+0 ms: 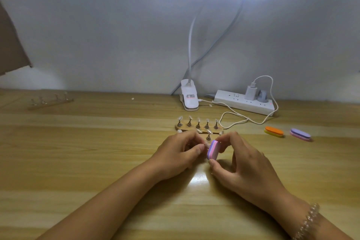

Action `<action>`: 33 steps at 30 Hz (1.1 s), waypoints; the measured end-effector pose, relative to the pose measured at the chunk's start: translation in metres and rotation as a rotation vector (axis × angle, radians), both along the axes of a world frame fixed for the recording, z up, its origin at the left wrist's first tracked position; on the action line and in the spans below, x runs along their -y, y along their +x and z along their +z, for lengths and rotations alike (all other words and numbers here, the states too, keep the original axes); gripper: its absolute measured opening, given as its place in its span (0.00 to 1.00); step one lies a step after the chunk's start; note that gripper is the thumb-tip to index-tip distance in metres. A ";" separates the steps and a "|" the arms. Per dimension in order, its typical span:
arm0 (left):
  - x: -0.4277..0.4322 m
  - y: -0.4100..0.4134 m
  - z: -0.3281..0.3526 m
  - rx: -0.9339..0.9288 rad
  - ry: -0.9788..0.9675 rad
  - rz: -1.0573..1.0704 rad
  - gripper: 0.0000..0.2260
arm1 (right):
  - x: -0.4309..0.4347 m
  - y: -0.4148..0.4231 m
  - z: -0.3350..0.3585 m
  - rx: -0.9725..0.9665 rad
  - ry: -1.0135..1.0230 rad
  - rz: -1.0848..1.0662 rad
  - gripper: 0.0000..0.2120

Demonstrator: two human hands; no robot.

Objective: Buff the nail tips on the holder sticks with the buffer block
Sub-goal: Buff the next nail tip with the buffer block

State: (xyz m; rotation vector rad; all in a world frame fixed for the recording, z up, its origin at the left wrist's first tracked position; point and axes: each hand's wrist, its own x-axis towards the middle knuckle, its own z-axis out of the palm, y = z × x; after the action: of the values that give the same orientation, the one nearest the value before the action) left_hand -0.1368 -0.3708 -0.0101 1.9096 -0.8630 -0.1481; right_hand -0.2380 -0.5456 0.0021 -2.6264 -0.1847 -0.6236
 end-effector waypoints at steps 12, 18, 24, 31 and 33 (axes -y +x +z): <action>0.000 -0.002 0.003 0.092 0.066 0.010 0.10 | -0.002 0.002 0.000 0.029 -0.026 0.017 0.18; -0.001 -0.005 0.005 0.132 0.126 0.009 0.10 | 0.001 0.002 0.000 0.049 -0.005 0.001 0.16; 0.001 -0.003 0.005 0.106 0.142 0.004 0.08 | 0.006 0.008 0.000 0.057 0.132 -0.002 0.13; 0.000 -0.004 0.005 0.126 0.189 0.034 0.07 | 0.004 0.006 -0.001 0.059 0.104 0.035 0.12; 0.000 -0.006 0.008 0.104 0.193 0.020 0.07 | 0.008 0.011 -0.002 0.068 0.141 -0.019 0.12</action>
State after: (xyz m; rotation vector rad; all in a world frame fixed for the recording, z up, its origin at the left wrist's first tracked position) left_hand -0.1426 -0.3712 -0.0024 2.1209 -0.9261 -0.1249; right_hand -0.2271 -0.5538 0.0006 -2.4762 -0.1317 -0.7070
